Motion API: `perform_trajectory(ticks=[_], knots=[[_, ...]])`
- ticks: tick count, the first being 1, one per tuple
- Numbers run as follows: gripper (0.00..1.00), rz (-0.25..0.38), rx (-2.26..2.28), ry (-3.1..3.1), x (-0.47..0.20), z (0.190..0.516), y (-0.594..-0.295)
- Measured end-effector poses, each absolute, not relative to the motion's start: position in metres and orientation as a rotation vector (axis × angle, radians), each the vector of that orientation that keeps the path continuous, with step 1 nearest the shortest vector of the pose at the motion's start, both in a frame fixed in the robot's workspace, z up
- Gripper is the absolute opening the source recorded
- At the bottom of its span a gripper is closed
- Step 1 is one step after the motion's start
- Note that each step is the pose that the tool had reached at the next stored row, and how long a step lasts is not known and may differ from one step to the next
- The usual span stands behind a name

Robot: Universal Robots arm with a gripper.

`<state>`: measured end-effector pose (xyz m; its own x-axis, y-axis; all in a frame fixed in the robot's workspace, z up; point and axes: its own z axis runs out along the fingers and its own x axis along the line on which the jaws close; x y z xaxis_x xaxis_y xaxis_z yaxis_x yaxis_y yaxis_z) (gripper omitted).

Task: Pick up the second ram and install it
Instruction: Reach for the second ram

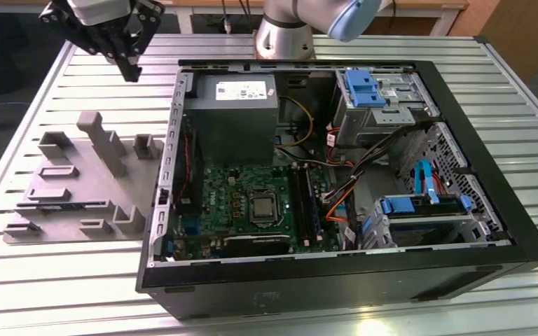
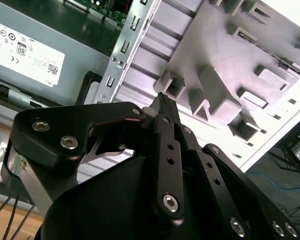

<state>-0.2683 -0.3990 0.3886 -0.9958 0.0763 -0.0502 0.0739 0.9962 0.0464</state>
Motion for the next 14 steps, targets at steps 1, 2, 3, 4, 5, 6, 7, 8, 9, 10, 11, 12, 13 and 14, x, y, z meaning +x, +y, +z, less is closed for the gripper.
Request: perform_trajectory(ticks=[1,2,3,4,5,6,7,8,9,10,11,12,13,14], knots=[[0.11,0.069,0.116,3.087,-0.271,0.388,-0.399],[0.11,0.069,0.116,3.086,-0.274,0.388,-0.399],[0.11,0.069,0.116,3.086,-0.277,0.388,-0.399],[0.11,0.069,0.116,3.086,-0.281,0.388,-0.399],[0.11,0.069,0.116,3.086,-0.284,0.387,-0.399],[0.11,0.069,0.116,3.085,-0.287,0.387,-0.399],[0.11,0.069,0.116,3.085,-0.289,0.387,-0.399],[0.11,0.069,0.116,3.085,-0.292,0.386,-0.399],[0.11,0.069,0.116,3.085,-0.295,0.386,-0.399],[0.11,0.069,0.116,3.085,-0.297,0.385,-0.400],[0.11,0.069,0.116,3.085,-0.299,0.384,-0.400],[0.11,0.069,0.116,3.085,-0.301,0.384,-0.400],[0.11,0.069,0.116,3.085,-0.303,0.383,-0.401],[0.11,0.069,0.116,3.085,-0.305,0.382,-0.402]])
